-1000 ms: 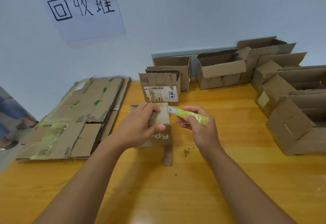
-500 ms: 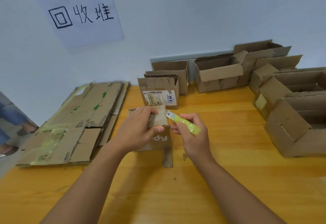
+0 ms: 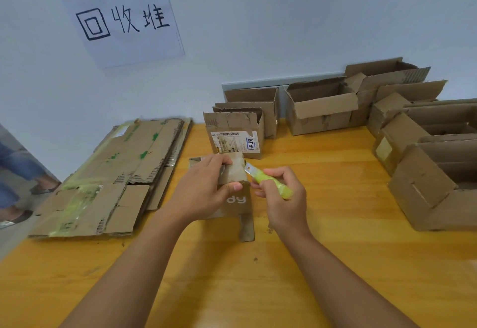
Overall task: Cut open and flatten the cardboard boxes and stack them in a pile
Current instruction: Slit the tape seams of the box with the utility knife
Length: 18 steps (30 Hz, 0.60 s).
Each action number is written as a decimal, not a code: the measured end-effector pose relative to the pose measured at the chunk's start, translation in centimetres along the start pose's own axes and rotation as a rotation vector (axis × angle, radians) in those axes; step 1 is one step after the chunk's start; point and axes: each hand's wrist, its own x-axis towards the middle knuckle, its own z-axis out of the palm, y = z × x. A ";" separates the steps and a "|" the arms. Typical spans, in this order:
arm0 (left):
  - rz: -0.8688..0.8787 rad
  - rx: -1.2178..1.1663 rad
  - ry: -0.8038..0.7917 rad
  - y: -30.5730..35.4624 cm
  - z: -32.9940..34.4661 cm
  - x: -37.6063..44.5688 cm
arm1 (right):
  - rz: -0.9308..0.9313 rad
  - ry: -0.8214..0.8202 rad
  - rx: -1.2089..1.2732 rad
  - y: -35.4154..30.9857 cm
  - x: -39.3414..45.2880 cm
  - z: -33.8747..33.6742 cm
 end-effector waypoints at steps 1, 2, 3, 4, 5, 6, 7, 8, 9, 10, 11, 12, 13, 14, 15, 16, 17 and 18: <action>0.000 -0.003 -0.004 0.1 -0.1 0.0 | -0.001 -0.004 0.025 -0.2 0.0 -0.1; 0.002 -0.006 -0.009 0.1 -0.1 0.0 | -0.002 -0.009 0.046 -0.4 -0.1 -0.2; 0.006 -0.010 -0.014 0.1 -0.2 0.1 | -0.004 -0.010 0.057 -0.5 -0.1 -0.2; 0.009 -0.017 -0.022 0.0 -0.3 0.1 | -0.002 -0.002 0.070 -0.7 0.0 -0.3; 0.012 -0.025 -0.035 -0.2 -0.4 0.3 | 0.004 0.022 0.093 -0.9 0.2 -0.4; 0.015 -0.031 -0.050 -0.3 -0.6 0.4 | 0.008 0.056 0.122 -1.0 0.4 -0.6; 0.020 -0.032 -0.070 -0.5 -0.8 0.6 | 0.008 0.087 0.148 -1.3 0.7 -0.8; 0.025 -0.028 -0.092 -0.7 -1.1 0.7 | 0.012 0.109 0.165 -1.4 1.1 -1.0; 0.029 -0.025 -0.117 -0.7 -1.4 0.8 | 0.023 0.112 0.173 -1.5 1.3 -1.2; 0.030 -0.026 -0.141 -0.9 -1.6 1.0 | 0.041 0.099 0.168 -1.4 1.5 -1.2; 0.033 -0.030 -0.164 -0.9 -1.9 1.1 | 0.055 0.067 0.155 -1.3 1.6 -1.2; 0.035 -0.035 -0.187 -1.0 -2.1 1.2 | 0.060 0.027 0.134 -1.1 1.6 -1.1; 0.038 -0.043 -0.207 -1.1 -2.4 1.3 | 0.059 -0.010 0.110 -0.9 1.5 -1.0; 0.039 -0.055 -0.222 -1.2 -2.5 1.4 | 0.054 -0.039 0.086 -0.6 1.4 -0.8; 0.038 -0.068 -0.232 -1.3 -2.6 1.4 | 0.047 -0.062 0.062 -0.4 1.3 -0.7; 0.034 -0.083 -0.235 -1.3 -2.6 1.4 | 0.038 -0.080 0.036 -0.2 1.2 -0.6; 0.030 -0.101 -0.233 -1.4 -2.5 1.4 | 0.031 -0.094 0.005 0.0 1.1 -0.6; 0.029 -0.121 -0.225 -1.4 -2.4 1.3 | 0.024 -0.102 -0.030 0.3 1.0 -0.5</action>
